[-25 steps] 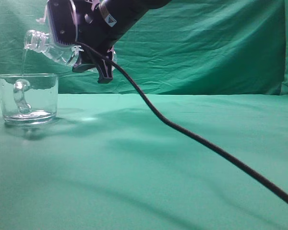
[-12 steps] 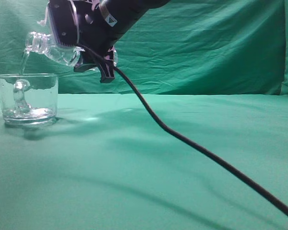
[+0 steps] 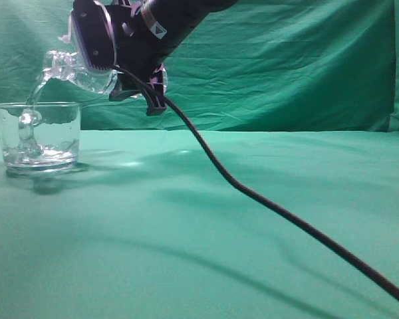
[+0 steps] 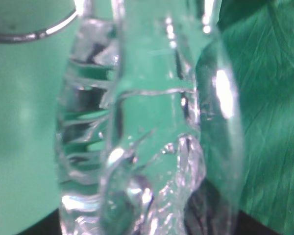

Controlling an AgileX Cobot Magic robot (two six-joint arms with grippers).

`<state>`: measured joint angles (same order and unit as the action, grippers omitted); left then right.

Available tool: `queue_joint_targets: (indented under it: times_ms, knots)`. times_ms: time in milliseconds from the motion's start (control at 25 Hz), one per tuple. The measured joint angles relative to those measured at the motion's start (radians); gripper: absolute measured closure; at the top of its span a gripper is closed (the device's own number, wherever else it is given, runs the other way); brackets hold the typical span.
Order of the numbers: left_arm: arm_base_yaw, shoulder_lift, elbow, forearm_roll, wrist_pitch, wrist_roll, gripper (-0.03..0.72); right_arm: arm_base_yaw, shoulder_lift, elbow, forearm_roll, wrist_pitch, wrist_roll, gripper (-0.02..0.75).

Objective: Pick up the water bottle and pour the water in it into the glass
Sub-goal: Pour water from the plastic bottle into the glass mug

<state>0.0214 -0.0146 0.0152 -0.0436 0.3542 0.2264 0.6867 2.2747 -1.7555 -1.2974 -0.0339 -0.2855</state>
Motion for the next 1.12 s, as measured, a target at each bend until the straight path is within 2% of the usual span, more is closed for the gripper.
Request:
queue_joint_targets:
  times_ms: [440,840,1000,1120]
  knots:
    - [0.000,0.000,0.000,0.000,0.000,0.000,0.688,0.000,0.000,0.000,-0.002,0.000,0.013,0.449]
    - [0.000,0.000,0.000,0.000,0.000,0.000,0.688,0.000,0.000,0.000,-0.002,0.000,0.133,0.449]
    - [0.000,0.000,0.000,0.000,0.000,0.000,0.688,0.000,0.000,0.000,-0.002,0.000,0.316,0.449]
    - [0.000,0.000,0.000,0.000,0.000,0.000,0.688,0.000,0.000,0.000,-0.002,0.002,0.523,0.449]
